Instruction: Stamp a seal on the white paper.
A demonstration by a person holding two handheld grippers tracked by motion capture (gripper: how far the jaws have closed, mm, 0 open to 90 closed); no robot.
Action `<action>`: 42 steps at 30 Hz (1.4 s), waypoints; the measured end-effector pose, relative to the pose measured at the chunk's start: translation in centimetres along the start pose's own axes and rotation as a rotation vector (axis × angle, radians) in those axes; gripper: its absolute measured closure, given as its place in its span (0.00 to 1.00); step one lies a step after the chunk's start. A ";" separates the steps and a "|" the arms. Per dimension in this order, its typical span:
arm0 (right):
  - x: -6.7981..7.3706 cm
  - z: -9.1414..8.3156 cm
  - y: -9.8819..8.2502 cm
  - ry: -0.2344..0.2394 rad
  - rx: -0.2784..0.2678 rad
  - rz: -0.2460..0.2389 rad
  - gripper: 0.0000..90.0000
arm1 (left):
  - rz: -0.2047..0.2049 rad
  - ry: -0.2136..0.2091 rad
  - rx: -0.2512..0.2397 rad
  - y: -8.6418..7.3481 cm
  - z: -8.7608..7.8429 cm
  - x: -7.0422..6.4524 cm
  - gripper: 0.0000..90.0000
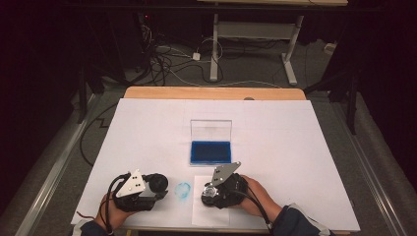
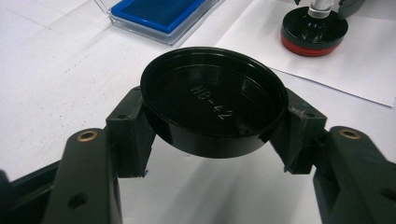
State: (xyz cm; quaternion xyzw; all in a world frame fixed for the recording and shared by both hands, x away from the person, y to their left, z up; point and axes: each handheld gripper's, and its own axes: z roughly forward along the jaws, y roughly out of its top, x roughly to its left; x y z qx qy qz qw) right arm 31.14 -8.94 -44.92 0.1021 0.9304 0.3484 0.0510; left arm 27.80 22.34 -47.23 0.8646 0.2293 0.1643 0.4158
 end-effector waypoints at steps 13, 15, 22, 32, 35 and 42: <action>0.0 0.0 0.0 0.003 0.002 0.006 0.64 | 0.000 -0.002 0.003 0.0 0.0 0.0 0.41; 0.0 0.0 0.0 0.003 0.004 0.006 0.64 | 0.001 -0.002 0.002 0.0 0.0 0.0 0.41; -0.1 0.0 0.0 0.010 0.003 0.009 0.64 | 0.000 -0.001 0.001 0.0 0.0 0.0 0.41; 0.0 0.0 0.1 0.003 0.010 0.003 0.64 | 0.001 -0.001 -0.001 0.0 0.0 0.0 0.41; 0.0 0.0 0.0 0.004 0.010 0.003 0.64 | -0.001 -0.001 0.000 0.0 0.0 0.0 0.41; 0.1 0.0 0.1 -0.003 0.016 -0.001 0.64 | 0.000 -0.002 0.000 0.0 0.0 0.0 0.41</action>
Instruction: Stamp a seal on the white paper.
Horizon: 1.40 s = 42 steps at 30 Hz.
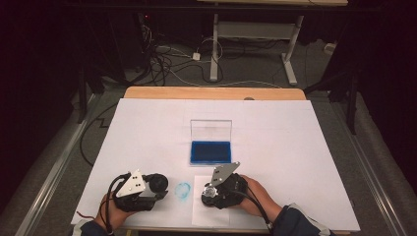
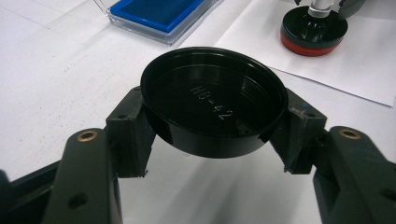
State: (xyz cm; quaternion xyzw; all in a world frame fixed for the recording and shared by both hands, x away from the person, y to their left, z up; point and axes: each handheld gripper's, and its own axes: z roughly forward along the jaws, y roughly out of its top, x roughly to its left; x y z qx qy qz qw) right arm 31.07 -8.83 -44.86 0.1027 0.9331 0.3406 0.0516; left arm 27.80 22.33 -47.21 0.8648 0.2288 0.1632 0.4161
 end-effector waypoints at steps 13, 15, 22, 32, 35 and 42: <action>-0.2 -0.7 0.1 0.015 -0.008 0.015 0.63 | -0.004 0.004 -0.008 0.0 -0.2 0.1 0.41; -0.2 -1.1 0.2 0.019 -0.029 0.018 0.63 | -0.003 0.004 -0.007 0.0 -0.2 0.1 0.41; -0.3 -3.3 0.7 -0.014 -0.108 0.024 0.63 | 0.000 0.003 -0.004 0.0 -0.1 0.0 0.41; -0.8 -6.1 0.9 -0.072 -0.188 0.034 0.63 | -0.002 -0.005 -0.002 0.1 0.3 -0.1 0.41; -1.0 -6.7 0.9 -0.087 -0.209 0.041 0.63 | 0.000 -0.009 -0.001 0.2 0.4 -0.2 0.41; -1.2 -7.8 0.8 -0.108 -0.237 0.043 0.63 | -0.005 -0.019 -0.012 0.5 0.6 -0.4 0.41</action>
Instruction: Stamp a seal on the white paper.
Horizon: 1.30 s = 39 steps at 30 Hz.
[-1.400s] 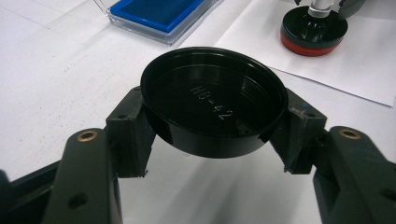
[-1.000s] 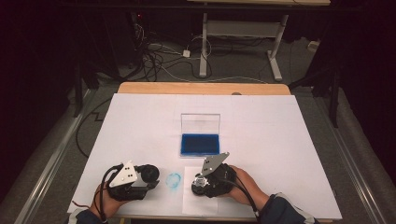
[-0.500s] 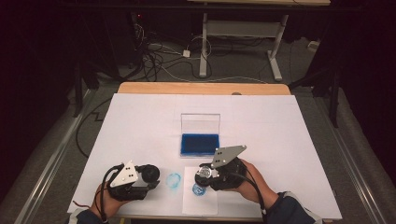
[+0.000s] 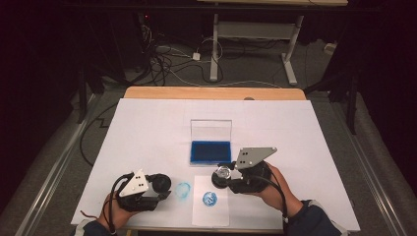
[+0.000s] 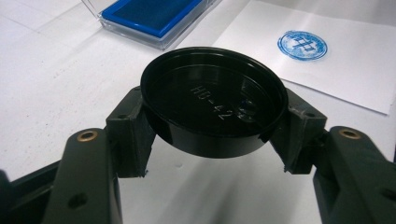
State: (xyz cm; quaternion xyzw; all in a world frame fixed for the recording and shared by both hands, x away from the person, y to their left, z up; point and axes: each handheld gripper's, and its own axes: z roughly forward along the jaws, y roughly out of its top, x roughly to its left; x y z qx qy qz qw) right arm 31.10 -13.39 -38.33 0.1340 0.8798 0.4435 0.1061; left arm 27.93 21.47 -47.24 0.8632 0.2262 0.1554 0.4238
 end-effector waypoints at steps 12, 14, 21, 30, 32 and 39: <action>-0.9 -0.7 0.2 -0.018 -0.018 0.007 0.63 | -0.015 -0.005 -0.002 -0.3 0.1 0.2 0.41; -1.0 -0.7 0.2 -0.017 -0.020 0.004 0.63 | -0.019 -0.003 -0.003 -0.3 0.0 0.3 0.41; -1.3 -0.8 0.0 -0.020 -0.018 0.010 0.63 | -0.010 -0.002 0.001 -0.2 0.1 0.2 0.41; -1.2 -1.0 0.0 -0.026 -0.015 0.009 0.63 | -0.010 -0.007 0.000 -0.2 0.1 0.3 0.41; -1.2 -1.0 0.0 -0.026 -0.013 0.009 0.63 | -0.013 -0.006 -0.003 -0.3 0.1 0.4 0.41; -1.2 -1.0 -0.1 -0.024 -0.013 0.007 0.63 | -0.007 -0.004 0.005 -0.3 0.1 0.2 0.41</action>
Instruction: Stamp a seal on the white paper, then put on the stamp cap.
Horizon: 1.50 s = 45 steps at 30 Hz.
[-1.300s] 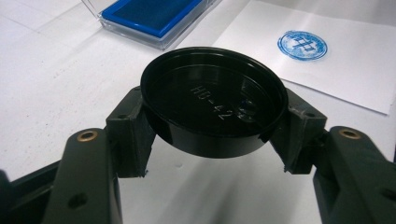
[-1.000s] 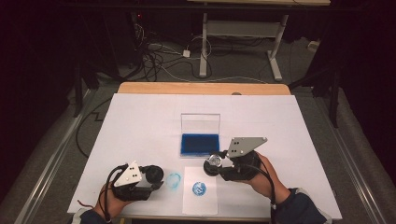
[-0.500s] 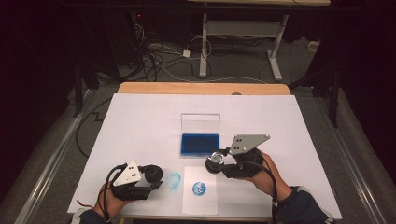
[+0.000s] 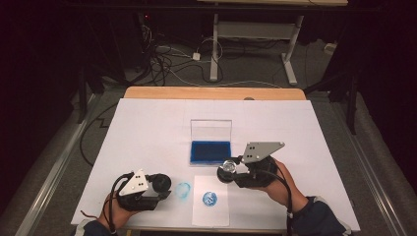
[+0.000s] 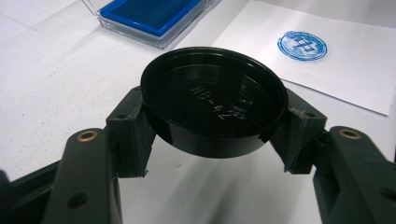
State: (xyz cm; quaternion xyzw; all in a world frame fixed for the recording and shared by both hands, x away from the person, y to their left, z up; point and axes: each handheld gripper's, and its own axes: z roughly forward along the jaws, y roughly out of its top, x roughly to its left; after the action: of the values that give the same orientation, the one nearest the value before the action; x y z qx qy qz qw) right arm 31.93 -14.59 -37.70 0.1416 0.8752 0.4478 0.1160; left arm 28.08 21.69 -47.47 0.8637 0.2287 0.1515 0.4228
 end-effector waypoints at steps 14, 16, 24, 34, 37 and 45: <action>-0.1 0.0 0.0 0.005 0.002 -0.001 0.63 | -0.001 -0.001 0.005 -0.1 0.0 -0.1 0.41; -0.1 0.0 0.0 0.004 0.002 0.000 0.63 | -0.002 -0.001 0.002 -0.1 -0.1 -0.1 0.41; -0.1 -0.2 -0.2 -0.003 0.004 -0.003 0.63 | 0.011 -0.006 0.002 0.2 0.2 0.0 0.41; -0.1 -1.2 -0.1 -0.030 -0.024 0.004 0.63 | 0.016 -0.034 -0.024 1.5 0.9 -0.1 0.41; -0.1 -1.4 0.0 -0.035 -0.041 0.008 0.63 | 0.011 -0.056 -0.041 2.0 1.4 -0.3 0.41; 0.2 -1.3 0.4 -0.032 -0.062 -0.006 0.63 | 0.058 -0.124 -0.027 3.6 3.7 -1.6 0.41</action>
State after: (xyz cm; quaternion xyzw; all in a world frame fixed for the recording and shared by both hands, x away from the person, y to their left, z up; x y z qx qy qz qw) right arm 31.35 -15.22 -36.67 0.1427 0.8592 0.4722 0.1357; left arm 29.35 16.50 -46.88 0.8718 0.1749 0.1129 0.4434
